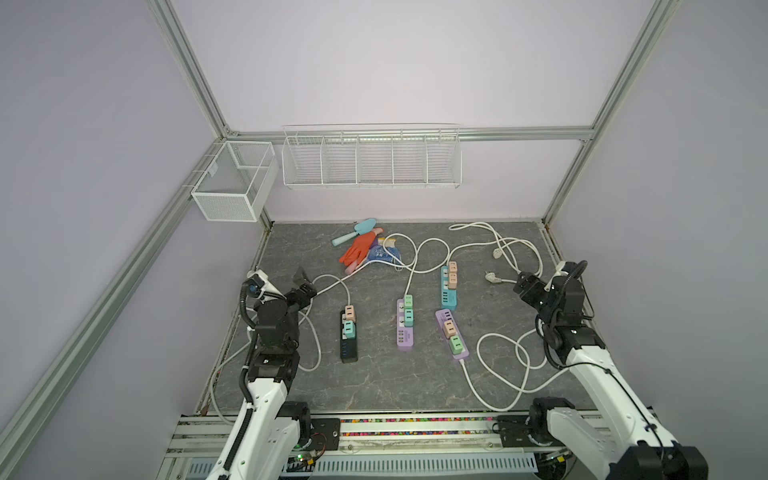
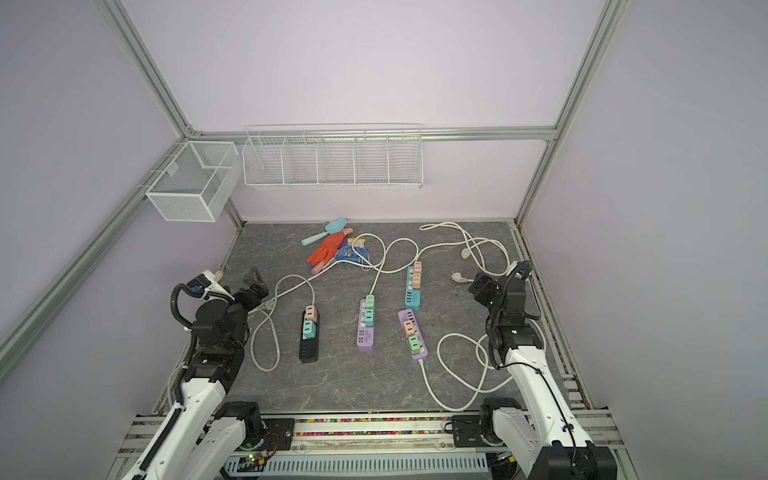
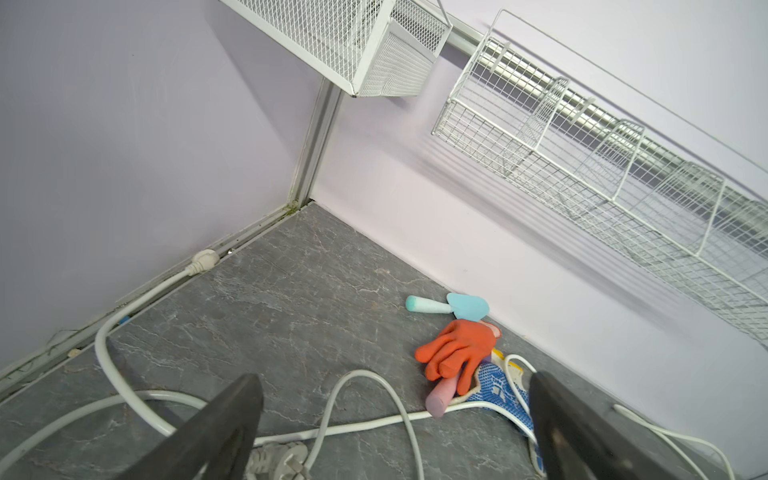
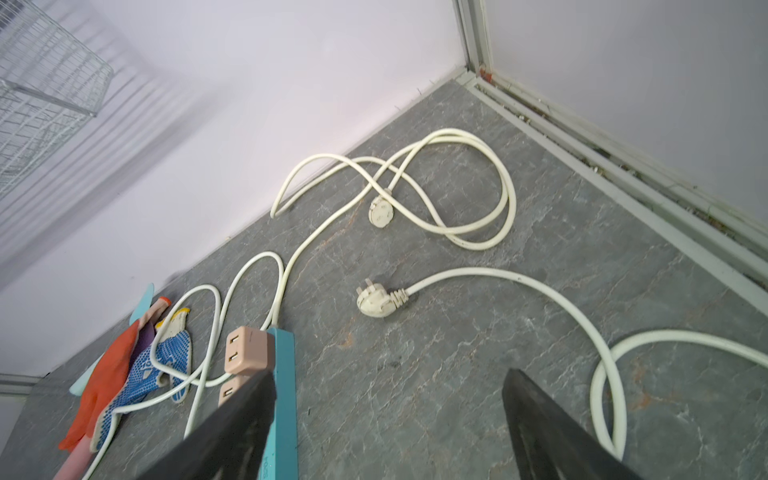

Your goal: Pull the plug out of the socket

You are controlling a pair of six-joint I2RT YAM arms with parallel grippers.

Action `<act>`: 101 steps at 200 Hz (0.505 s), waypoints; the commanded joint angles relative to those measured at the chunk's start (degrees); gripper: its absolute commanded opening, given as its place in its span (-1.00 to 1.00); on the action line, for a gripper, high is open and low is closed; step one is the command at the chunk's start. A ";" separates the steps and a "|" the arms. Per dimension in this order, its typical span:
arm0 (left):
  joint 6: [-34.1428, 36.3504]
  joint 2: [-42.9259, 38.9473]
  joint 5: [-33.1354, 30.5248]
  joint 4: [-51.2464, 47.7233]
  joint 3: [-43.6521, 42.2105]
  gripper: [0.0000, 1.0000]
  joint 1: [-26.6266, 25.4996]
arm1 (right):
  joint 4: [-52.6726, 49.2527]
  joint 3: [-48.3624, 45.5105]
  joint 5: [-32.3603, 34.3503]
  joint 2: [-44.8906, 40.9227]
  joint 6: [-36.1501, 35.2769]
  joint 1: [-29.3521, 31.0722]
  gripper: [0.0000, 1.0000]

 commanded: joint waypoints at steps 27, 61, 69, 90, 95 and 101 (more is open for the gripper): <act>-8.91 -0.54 8.62 -18.24 4.85 1.00 -0.03 | -7.74 3.49 -7.25 2.92 1.76 3.17 0.76; -10.08 -1.72 16.33 -21.68 4.12 1.00 -0.06 | -10.14 5.11 -9.48 2.71 -1.46 7.76 0.77; -10.02 -2.01 16.38 -23.83 4.18 1.00 -0.06 | -10.41 5.16 -9.92 2.10 -1.71 8.71 0.76; -10.42 -2.63 17.40 -29.28 4.80 0.99 -0.06 | -10.87 5.22 -11.65 1.09 -2.40 12.92 0.76; -10.46 -2.80 18.19 -30.04 4.84 0.98 -0.06 | -11.55 5.52 -11.48 1.11 -2.64 14.16 0.76; -10.75 -3.00 19.05 -30.73 4.76 0.96 -0.10 | -12.50 5.96 -10.96 1.20 -2.99 15.62 0.76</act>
